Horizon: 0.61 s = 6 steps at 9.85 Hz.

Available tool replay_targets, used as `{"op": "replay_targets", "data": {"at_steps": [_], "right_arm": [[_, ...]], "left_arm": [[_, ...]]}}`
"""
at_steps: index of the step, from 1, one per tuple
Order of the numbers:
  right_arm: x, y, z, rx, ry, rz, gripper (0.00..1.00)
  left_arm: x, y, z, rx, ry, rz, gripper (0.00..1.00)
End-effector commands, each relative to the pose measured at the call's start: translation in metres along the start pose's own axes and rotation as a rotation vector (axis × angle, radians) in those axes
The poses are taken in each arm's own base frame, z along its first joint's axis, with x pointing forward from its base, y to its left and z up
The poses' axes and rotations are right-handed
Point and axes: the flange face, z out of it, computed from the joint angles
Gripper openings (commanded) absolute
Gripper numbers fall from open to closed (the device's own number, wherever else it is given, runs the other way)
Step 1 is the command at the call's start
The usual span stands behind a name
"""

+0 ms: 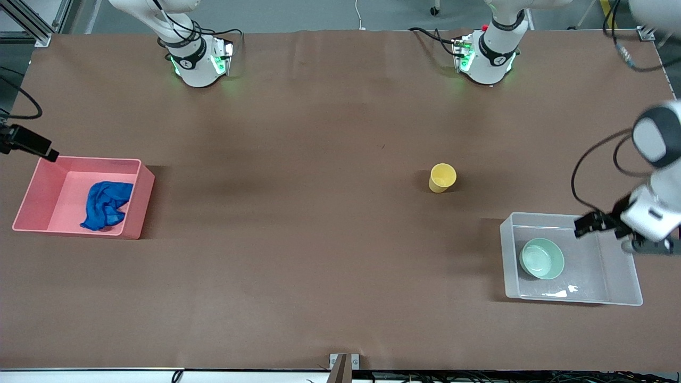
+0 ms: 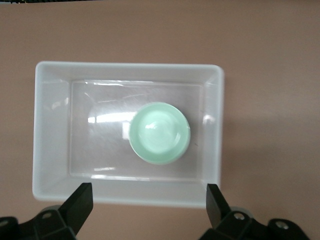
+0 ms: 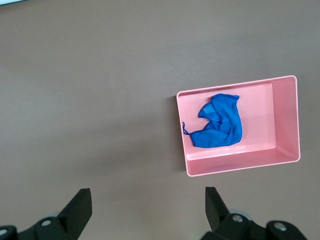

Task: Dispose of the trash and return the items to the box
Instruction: 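Move the left gripper from the clear bin to the yellow cup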

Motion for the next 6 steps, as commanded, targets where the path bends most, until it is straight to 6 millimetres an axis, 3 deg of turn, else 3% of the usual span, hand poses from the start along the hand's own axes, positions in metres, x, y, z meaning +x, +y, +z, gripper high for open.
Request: {"op": "replay_targets", "data": {"at_steps": [1, 3, 4, 6], "right_arm": [[-0.001, 0.013, 0.005, 0.011, -0.011, -0.01, 1.0], [-0.001, 0.014, 0.005, 0.011, -0.01, -0.013, 1.0], [-0.001, 0.014, 0.005, 0.011, -0.01, -0.013, 1.0], [0.0, 0.015, 0.006, 0.011, -0.01, -0.012, 1.0]], "left_arm": [[-0.066, 0.025, -0.02, 0.0, -0.09, 0.009, 1.0], [-0.109, 0.06, -0.02, 0.001, -0.121, 0.025, 1.0], [-0.122, 0.089, -0.009, 0.006, -0.147, 0.036, 1.0], [-0.135, 0.118, 0.022, 0.004, -0.155, 0.028, 1.0]]}}
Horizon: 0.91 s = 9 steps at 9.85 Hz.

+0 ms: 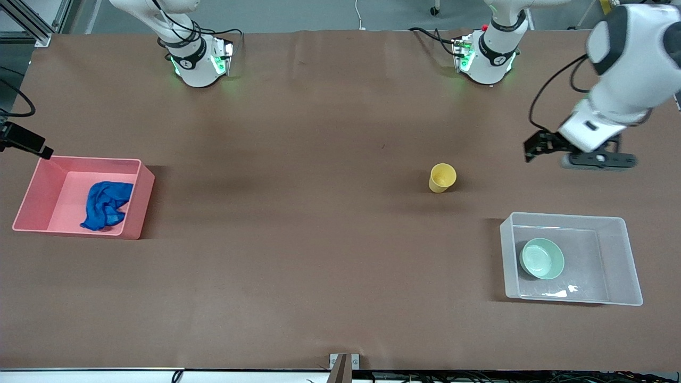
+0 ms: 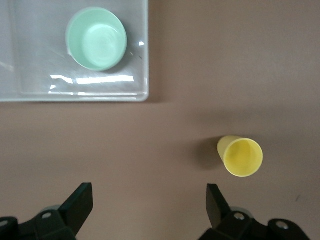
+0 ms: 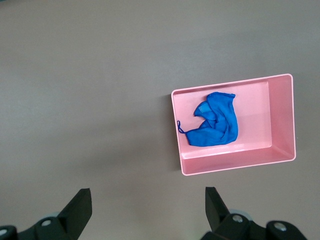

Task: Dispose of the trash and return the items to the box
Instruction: 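Move the left gripper from the clear bin to the yellow cup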

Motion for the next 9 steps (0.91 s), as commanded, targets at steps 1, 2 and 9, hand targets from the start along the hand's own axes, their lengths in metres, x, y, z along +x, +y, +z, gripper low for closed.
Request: {"op": "replay_targets", "data": {"at_steps": [1, 2, 9], "right_arm": [[-0.003, 0.002, 0.0, 0.011, 0.0, -0.009, 1.0], [-0.003, 0.002, 0.0, 0.011, 0.0, -0.009, 1.0], [-0.003, 0.0, -0.001, 0.008, 0.001, -0.013, 1.0]], "left_arm": [[-0.015, 0.035, 0.059, -0.004, -0.011, -0.014, 1.0], [-0.018, 0.047, 0.087, -0.011, 0.003, -0.022, 1.0], [-0.031, 0.11, 0.219, -0.069, -0.075, 0.023, 0.9]]}}
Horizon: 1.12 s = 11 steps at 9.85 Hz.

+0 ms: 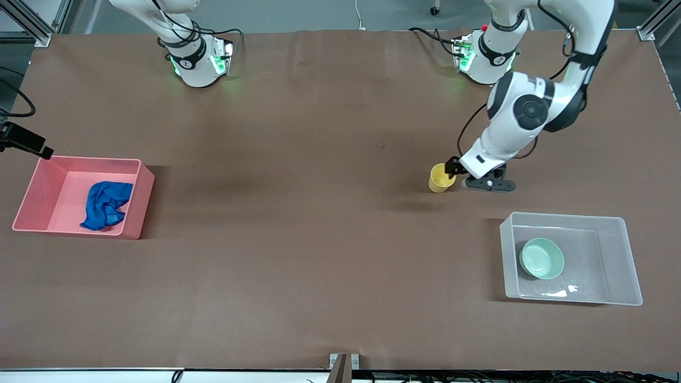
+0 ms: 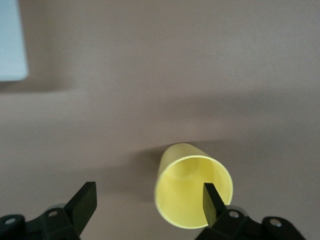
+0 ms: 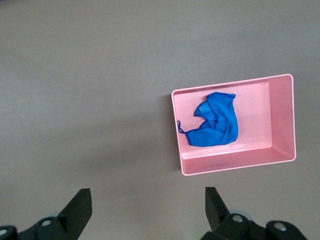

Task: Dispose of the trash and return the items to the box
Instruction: 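Move the left gripper from the clear bin to the yellow cup, then grasp the yellow cup with the left gripper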

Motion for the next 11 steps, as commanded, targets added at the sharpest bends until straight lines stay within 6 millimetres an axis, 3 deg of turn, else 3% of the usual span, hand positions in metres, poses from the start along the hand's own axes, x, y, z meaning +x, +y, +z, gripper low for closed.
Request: {"op": "replay_targets", "data": {"at_steps": [1, 2, 3, 4, 5, 7, 8, 9, 11], "right_arm": [[-0.004, 0.003, -0.001, 0.008, -0.001, -0.008, 1.0], [-0.004, 0.003, -0.001, 0.008, -0.001, -0.008, 1.0], [-0.004, 0.003, -0.001, 0.008, -0.003, -0.008, 1.0], [-0.004, 0.004, -0.001, 0.008, 0.0, -0.006, 1.0], [-0.004, 0.004, -0.001, 0.008, 0.0, -0.006, 1.0], [-0.004, 0.004, -0.001, 0.008, -0.003, -0.006, 1.0], [-0.003, 0.003, 0.0, 0.008, 0.0, -0.008, 1.0], [-0.003, 0.003, 0.0, 0.008, 0.0, -0.008, 1.0], [-0.003, 0.005, 0.0, 0.008, -0.001, -0.005, 1.0]], "left_arm": [[-0.012, 0.004, 0.045, -0.002, -0.064, 0.0, 0.84], [-0.011, 0.005, 0.051, 0.001, -0.067, 0.009, 0.71], [-0.011, 0.004, 0.061, -0.001, -0.067, 0.018, 0.48], [-0.009, 0.004, 0.068, -0.012, -0.05, 0.015, 0.12], [-0.008, 0.004, 0.071, -0.015, -0.053, 0.009, 0.01], [-0.006, 0.001, 0.057, -0.008, -0.034, 0.008, 0.0], [-0.004, -0.003, 0.04, 0.01, -0.04, 0.012, 0.0], [0.005, -0.006, 0.008, 0.031, -0.038, 0.008, 0.0], [0.05, -0.035, -0.063, 0.058, -0.074, -0.019, 0.0]]}}
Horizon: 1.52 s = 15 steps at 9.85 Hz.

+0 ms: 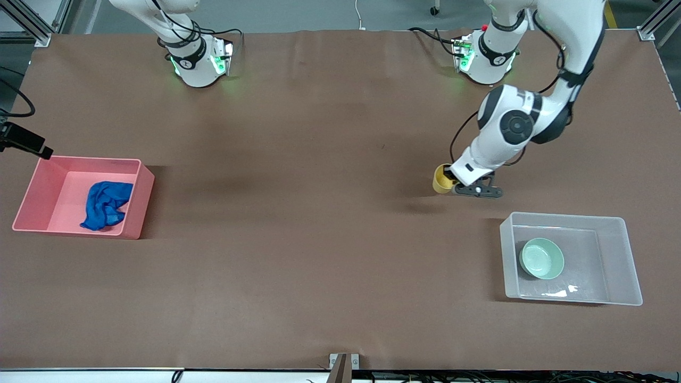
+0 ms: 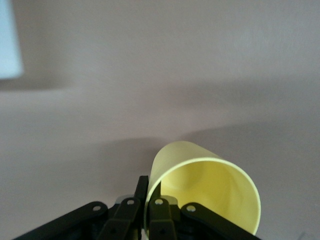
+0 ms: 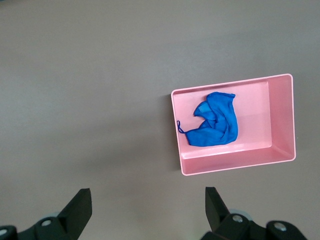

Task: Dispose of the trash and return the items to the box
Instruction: 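Carry the cup with the left gripper and lower it into the green bowl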

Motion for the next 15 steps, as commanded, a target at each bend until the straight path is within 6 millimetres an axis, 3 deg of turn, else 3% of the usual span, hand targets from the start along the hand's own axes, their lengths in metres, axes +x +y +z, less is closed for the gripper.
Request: {"op": "replay_targets", "data": {"at_steps": [1, 2, 4, 7, 9, 13, 15], "right_arm": [[-0.003, 0.004, 0.0, 0.008, -0.001, -0.006, 1.0], [-0.003, 0.004, 0.0, 0.008, -0.001, -0.006, 1.0], [-0.003, 0.003, 0.0, 0.008, -0.002, -0.008, 1.0], [-0.003, 0.004, 0.0, 0.008, -0.002, -0.006, 1.0], [-0.003, 0.004, 0.0, 0.008, -0.001, -0.006, 1.0], [-0.003, 0.005, 0.001, 0.008, -0.004, -0.004, 1.0], [-0.003, 0.005, 0.001, 0.008, -0.004, -0.004, 1.0]], "left_arm": [[0.043, -0.041, -0.07, 0.029, -0.013, -0.008, 0.0], [0.069, -0.067, -0.1, 0.023, 0.046, -0.045, 0.0], [0.105, -0.122, -0.114, 0.027, 0.094, -0.077, 0.0], [0.166, -0.194, -0.09, 0.057, 0.119, -0.066, 0.0], [0.186, -0.235, -0.05, 0.04, 0.095, -0.043, 0.0], [0.189, -0.256, 0.019, 0.024, 0.015, 0.059, 0.03], [0.18, -0.26, 0.035, 0.002, -0.015, 0.055, 0.11]]}}
